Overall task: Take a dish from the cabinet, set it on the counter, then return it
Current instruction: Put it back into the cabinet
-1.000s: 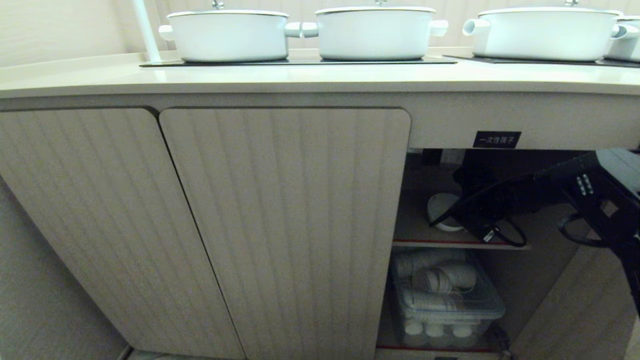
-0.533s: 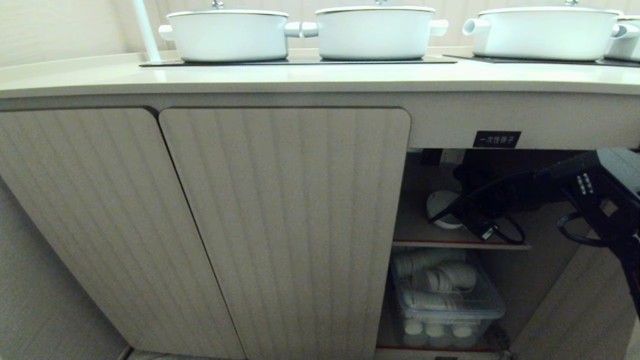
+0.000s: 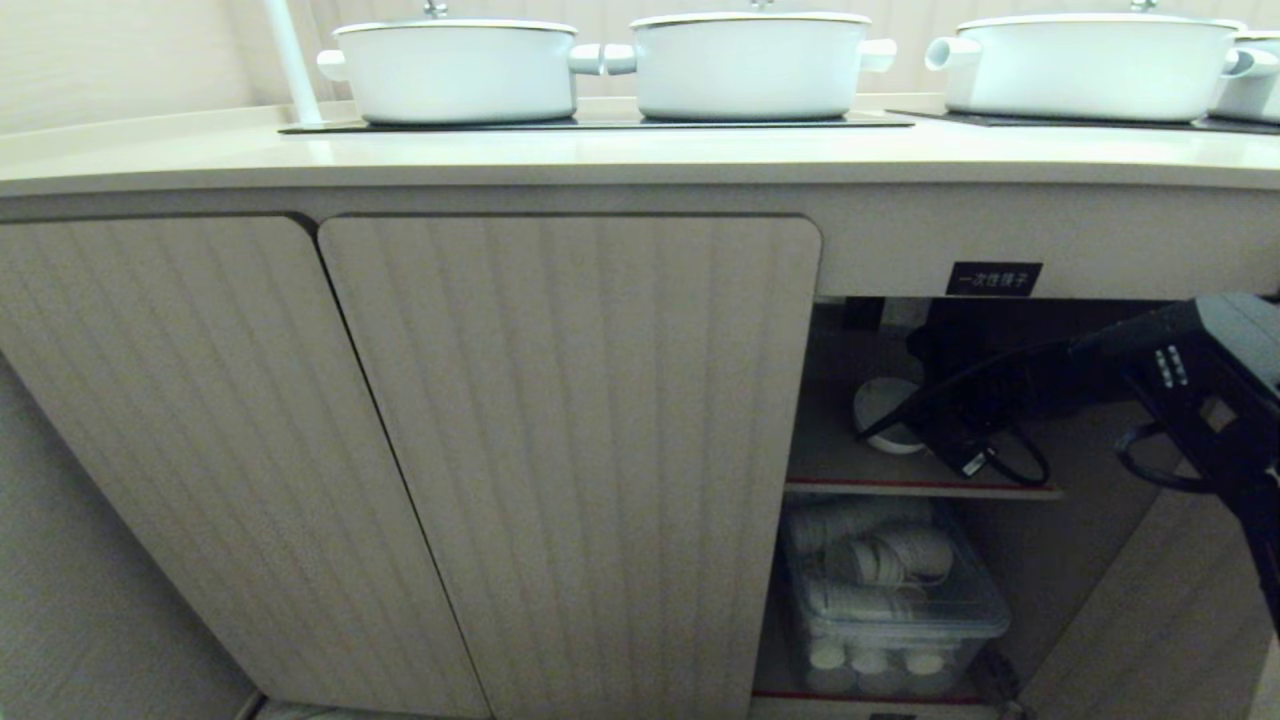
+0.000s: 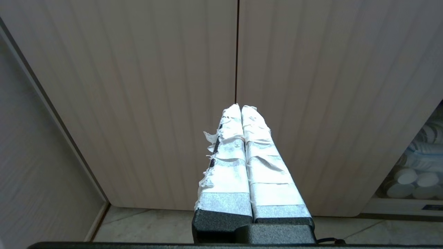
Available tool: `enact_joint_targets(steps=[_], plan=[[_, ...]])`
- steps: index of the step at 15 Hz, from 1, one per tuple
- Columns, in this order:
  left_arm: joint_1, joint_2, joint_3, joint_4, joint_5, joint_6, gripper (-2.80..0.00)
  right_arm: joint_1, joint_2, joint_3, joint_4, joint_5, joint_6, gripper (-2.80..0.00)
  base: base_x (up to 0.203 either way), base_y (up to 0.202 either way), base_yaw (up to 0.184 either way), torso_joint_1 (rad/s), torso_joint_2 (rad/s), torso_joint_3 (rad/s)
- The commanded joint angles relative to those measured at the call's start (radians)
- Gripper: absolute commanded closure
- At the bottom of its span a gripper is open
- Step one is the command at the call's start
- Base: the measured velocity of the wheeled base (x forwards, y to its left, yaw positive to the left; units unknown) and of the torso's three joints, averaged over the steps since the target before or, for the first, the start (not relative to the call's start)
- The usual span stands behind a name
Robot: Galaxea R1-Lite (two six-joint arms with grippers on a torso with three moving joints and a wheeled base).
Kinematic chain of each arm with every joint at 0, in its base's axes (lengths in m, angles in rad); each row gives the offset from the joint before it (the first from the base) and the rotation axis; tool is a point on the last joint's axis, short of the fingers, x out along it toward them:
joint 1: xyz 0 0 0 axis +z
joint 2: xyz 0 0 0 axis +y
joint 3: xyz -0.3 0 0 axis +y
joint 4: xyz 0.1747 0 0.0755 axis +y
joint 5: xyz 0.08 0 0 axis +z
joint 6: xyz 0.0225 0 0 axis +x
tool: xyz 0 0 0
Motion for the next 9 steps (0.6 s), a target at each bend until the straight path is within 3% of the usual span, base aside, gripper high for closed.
enact_joint_targets(steps=[1, 6, 9], plan=[[0.0, 0.0, 0.0, -0.001, 0.0, 0.0, 0.0, 0.0, 0.005, -0.01, 0.013, -0.001, 0.007, 0.0, 0.0, 0.0, 0.0, 0.0, 0.0, 0.0], [0.0, 0.0, 0.0, -0.001, 0.0, 0.0, 0.0, 0.0, 0.032, -0.095, 0.135, 0.002, 0.084, 0.0, 0.0, 0.0, 0.0, 0.0, 0.0, 0.0], [0.002, 0.0, 0.0, -0.001, 0.0, 0.0, 0.0, 0.0, 0.036, -0.1, 0.137, 0.002, 0.094, 0.0, 0.0, 0.0, 0.0, 0.0, 0.0, 0.0]])
